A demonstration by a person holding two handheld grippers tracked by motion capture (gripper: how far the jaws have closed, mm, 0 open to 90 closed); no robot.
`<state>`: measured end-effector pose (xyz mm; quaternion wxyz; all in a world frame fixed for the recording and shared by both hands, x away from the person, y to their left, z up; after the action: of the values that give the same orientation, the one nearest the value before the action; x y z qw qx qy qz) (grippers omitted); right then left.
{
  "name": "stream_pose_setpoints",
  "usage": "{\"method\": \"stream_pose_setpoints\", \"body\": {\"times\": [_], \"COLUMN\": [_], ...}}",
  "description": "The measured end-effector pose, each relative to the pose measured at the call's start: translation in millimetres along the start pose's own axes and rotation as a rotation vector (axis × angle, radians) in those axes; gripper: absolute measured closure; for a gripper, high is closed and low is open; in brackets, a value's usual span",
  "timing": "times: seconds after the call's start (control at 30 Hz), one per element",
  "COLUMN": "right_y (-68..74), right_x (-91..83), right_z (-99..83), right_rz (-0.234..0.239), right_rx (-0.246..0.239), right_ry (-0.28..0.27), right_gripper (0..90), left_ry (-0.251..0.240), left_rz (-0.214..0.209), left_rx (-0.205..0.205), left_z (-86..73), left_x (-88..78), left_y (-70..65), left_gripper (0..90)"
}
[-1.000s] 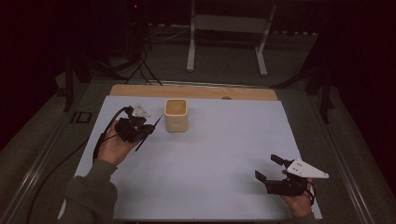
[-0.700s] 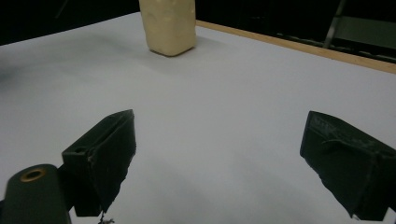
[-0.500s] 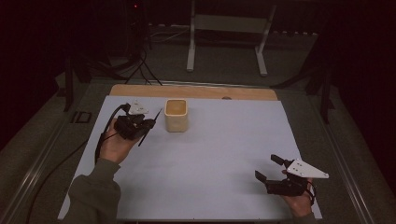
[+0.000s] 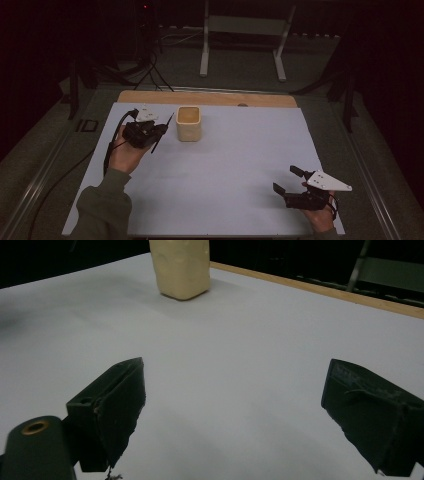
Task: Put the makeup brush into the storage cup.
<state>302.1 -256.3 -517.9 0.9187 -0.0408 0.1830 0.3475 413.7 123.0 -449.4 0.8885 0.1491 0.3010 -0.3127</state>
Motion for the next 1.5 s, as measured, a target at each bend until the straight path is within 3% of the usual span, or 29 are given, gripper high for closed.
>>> {"method": "stream_pose_setpoints", "body": {"times": [0.9, 1.5], "right_y": [-0.1, -0.1], "right_x": [-0.2, -0.5], "right_z": [0.1, 0.1], "right_rz": [0.000, 0.001], "right_rx": [-0.001, -0.001], "right_ry": [0.000, -0.001], "right_gripper": [10.4, 10.4], "left_ry": [-0.097, -0.131], "left_rz": [0.000, -0.002], "left_rx": [-0.033, -0.033], "left_z": [17.6, 29.1], "left_x": [2.1, 4.2], "left_y": [4.4, 5.2], "left_gripper": [86.5, 86.5]}}
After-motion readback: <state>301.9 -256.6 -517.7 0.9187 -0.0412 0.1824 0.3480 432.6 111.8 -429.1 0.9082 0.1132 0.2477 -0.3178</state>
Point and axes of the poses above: each handheld gripper's, and its own axes: x roughly forward along the jaws, z roughly out of its top, y roughly to its left, the point moved 10 cm from there along x, roughly forward along the jaws, and after that the axes turned 1 degree about -y, right-handed, at the moved point
